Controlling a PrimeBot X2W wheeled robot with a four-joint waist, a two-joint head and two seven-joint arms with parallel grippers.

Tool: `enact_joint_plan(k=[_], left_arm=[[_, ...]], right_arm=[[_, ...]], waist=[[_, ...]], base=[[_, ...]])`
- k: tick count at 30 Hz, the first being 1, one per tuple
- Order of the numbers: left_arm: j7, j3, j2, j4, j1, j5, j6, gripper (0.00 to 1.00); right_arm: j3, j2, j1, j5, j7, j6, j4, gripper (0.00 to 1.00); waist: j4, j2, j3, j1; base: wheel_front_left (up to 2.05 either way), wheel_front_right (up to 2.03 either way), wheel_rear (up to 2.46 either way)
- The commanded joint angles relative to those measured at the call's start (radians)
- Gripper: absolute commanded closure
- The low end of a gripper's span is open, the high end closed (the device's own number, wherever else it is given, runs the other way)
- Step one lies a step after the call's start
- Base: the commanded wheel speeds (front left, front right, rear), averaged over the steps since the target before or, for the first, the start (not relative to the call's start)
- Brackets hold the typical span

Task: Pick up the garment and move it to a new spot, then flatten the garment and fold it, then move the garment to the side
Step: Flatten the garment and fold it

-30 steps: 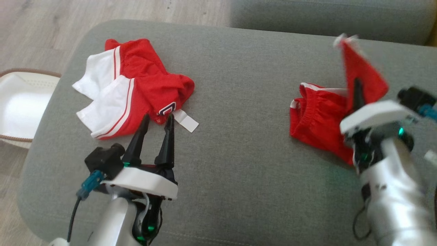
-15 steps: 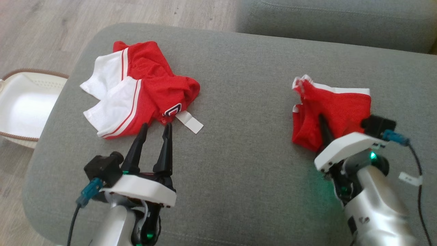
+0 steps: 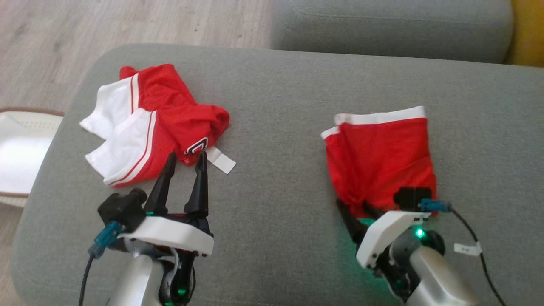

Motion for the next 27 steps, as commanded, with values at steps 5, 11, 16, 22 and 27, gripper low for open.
enact_joint_plan(k=[5,11,16,22,27], left_arm=[[-0.005,0.041,0.01,-0.025,-0.012,0.011,-0.003,0.0],[-0.005,0.051,0.01,-0.03,-0.002,0.012,-0.004,0.0],[-0.005,0.055,0.01,-0.04,0.001,0.011,-0.003,0.0],[-0.005,0.069,0.01,-0.07,-0.002,0.01,0.001,0.0],[-0.005,0.07,0.01,-0.089,-0.004,0.017,0.004,0.0]], right_arm=[[0.05,0.011,0.014,0.053,0.023,-0.001,-0.097,0.0],[0.026,0.011,0.034,0.059,0.02,-0.001,-0.169,0.0],[-0.044,0.011,0.045,0.016,-0.004,-0.001,-0.263,0.0],[-0.188,0.011,0.066,-0.167,-0.079,-0.001,-0.386,0.0],[-0.273,0.011,0.107,-0.361,-0.198,-0.001,-0.461,0.0]], waist=[[-0.031,0.0,-0.027,0.0],[-0.056,0.0,-0.041,0.0],[-0.079,0.0,-0.047,0.0],[-0.104,0.0,-0.04,0.0],[-0.122,0.0,-0.022,0.0]], base=[[0.0,0.0,0.0],[0.0,0.0,0.0],[0.0,0.0,0.0],[0.0,0.0,0.0],[0.0,0.0,0.0]])
